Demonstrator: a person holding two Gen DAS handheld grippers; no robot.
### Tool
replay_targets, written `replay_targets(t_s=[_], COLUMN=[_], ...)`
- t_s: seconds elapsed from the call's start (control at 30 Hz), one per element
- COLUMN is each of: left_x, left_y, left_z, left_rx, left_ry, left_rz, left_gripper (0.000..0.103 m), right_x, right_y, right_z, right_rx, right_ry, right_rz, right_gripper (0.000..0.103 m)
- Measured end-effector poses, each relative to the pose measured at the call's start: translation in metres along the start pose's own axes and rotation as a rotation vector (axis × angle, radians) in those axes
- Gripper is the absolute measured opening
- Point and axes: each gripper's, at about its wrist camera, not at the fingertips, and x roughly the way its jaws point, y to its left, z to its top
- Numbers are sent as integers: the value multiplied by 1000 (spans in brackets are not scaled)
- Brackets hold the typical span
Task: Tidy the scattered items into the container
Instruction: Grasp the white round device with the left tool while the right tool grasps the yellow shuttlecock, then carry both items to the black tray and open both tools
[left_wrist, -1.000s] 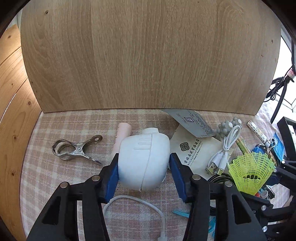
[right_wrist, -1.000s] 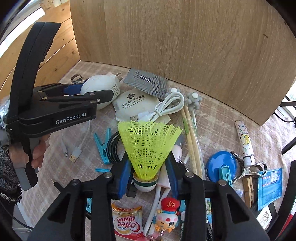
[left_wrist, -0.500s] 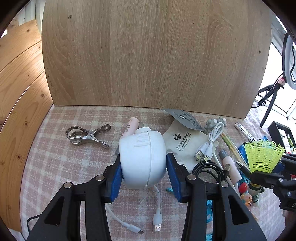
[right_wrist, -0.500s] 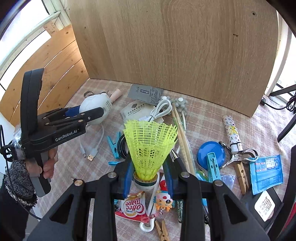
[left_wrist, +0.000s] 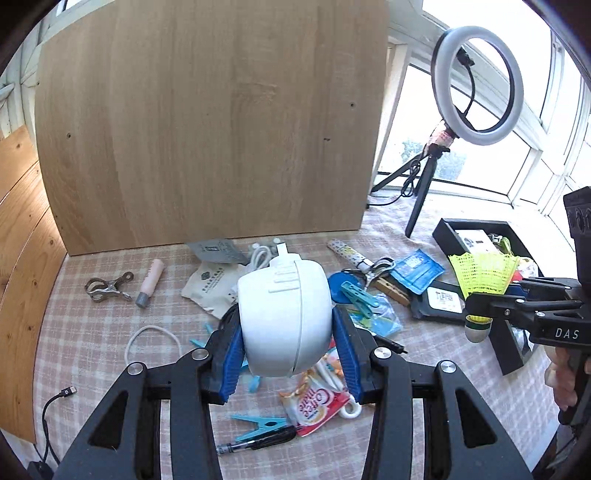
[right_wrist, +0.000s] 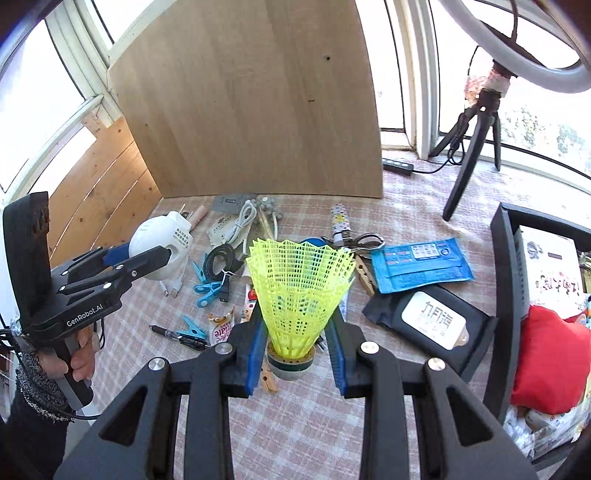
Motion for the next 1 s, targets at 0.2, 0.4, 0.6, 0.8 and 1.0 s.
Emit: replay_targets(t_s=[0.2, 0.4, 0.6, 0.8, 1.0], left_x=[20, 43, 69, 85, 77], left_y=[-112, -214, -299, -334, -294], left_z=[15, 42, 69, 75, 75], left_rx=[110, 194, 264, 318, 288], left_ry=[17, 25, 12, 2, -11], left_rz=[-180, -318, -395, -355, -313], left_gripper=[42, 42, 43, 81, 73], right_x=[-61, -104, -119, -135, -149], right_y=[-115, -231, -306, -329, -323], right_z=[-7, 2, 10, 13, 8], right_rx=[124, 240, 304, 319, 330], right_ry=[-68, -86, -83, -124, -169], right_rz=[-191, -373, -466, -483, -478], right_gripper=[30, 30, 30, 71, 71])
